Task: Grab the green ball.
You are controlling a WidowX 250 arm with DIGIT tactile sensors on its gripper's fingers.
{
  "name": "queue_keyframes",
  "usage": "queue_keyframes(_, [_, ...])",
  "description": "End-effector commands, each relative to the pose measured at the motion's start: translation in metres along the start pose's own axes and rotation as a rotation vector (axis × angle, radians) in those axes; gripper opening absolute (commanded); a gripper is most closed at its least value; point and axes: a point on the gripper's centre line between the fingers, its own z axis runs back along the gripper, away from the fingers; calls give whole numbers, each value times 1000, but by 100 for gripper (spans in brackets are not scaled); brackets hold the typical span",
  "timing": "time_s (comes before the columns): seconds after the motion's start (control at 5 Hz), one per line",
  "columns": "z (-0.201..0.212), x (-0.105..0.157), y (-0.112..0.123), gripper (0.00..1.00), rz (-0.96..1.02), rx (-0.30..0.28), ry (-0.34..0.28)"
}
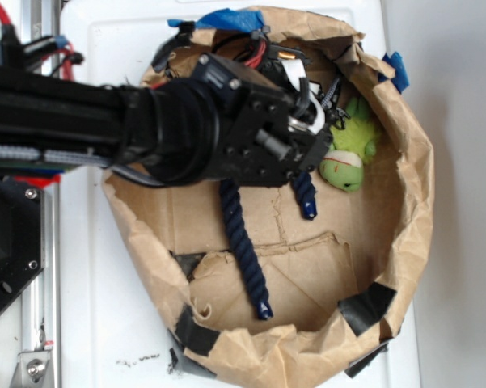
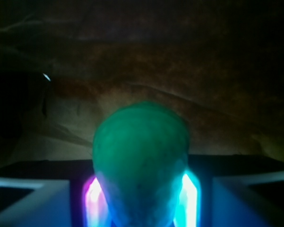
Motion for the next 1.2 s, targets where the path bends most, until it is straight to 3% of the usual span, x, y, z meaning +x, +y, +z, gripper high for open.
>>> queue_keyframes(0.0, [80,-10,16,0,-311,-272,75])
queue_keyframes(0.2, [118,-16,26,0,-535,-370,240])
queue_keyframes(0.4, [137,-8,23,0,-785,-371,485])
queue_keyframes(0.6, [146,0,18,0,-893,-357,537])
queue_keyframes(1.0, [157,11,16,0,-880,-347,525])
